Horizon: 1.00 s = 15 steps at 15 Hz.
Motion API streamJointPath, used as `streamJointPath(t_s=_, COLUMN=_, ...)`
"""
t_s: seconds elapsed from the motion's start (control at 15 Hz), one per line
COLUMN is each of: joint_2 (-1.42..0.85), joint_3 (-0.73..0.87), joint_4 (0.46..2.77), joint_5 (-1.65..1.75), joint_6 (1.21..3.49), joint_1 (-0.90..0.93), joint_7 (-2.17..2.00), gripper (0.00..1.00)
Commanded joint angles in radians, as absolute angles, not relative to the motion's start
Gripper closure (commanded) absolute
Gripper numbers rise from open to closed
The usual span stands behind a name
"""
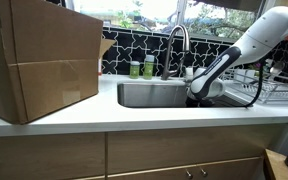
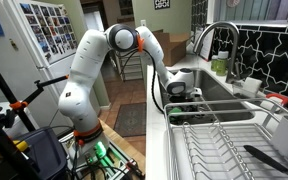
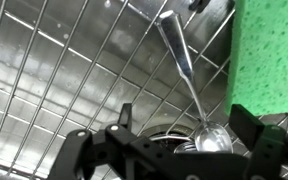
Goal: Lift the spoon in the sink, rinse it at the tap and then put it to the left in the sink
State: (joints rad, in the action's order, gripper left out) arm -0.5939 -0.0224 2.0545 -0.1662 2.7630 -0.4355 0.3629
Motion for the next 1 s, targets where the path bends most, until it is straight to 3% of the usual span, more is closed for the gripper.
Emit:
streamJointPath(t_s=0.0, joint_2=-0.626, joint_3=-0.047, joint_4=2.04, joint_5=-0.187, joint_6=2.752, joint_1=-0.464, joint_7=0.381, gripper=0.0)
streamJointPath(t_s=0.13, joint_2=-0.634, joint_3=-0.051, joint_4=2.042, joint_5=-0.191, joint_6=2.757, joint_1=-0.471, joint_7=0.382, gripper=0.06)
streamJointPath(t_s=0.2, joint_2=-0.636, joint_3=-0.051, joint_4=2.042, joint_5=-0.191, joint_6=2.759, joint_1=-0.472, joint_7=0.381, gripper=0.18)
streamJointPath(t_s=0.33, joint_2=-0.64, joint_3=-0.053, joint_4=2.043, joint_5=-0.192, joint_6=2.758, joint_1=-0.476, joint_7=0.383, gripper=0.32)
streamJointPath(t_s=0.4, joint_2=-0.642, joint_3=-0.054, joint_4=2.042, joint_5=-0.191, joint_6=2.758, joint_1=-0.477, joint_7=0.382, gripper=0.47)
streamJointPath(t_s=0.47, joint_2=-0.643, joint_3=-0.056, joint_4=2.042, joint_5=-0.191, joint_6=2.758, joint_1=-0.478, joint_7=0.382, gripper=0.51)
streamJointPath(t_s=0.67, joint_2=-0.647, joint_3=-0.058, joint_4=2.041, joint_5=-0.189, joint_6=2.758, joint_1=-0.479, joint_7=0.382, gripper=0.54)
streamJointPath(t_s=0.73, joint_2=-0.647, joint_3=-0.059, joint_4=2.041, joint_5=-0.188, joint_6=2.757, joint_1=-0.479, joint_7=0.382, gripper=0.43)
streamJointPath(t_s=0.8, joint_2=-0.648, joint_3=-0.059, joint_4=2.041, joint_5=-0.187, joint_6=2.757, joint_1=-0.477, joint_7=0.381, gripper=0.38)
streamJointPath(t_s=0.93, joint_2=-0.649, joint_3=-0.061, joint_4=2.04, joint_5=-0.186, joint_6=2.755, joint_1=-0.477, joint_7=0.381, gripper=0.38)
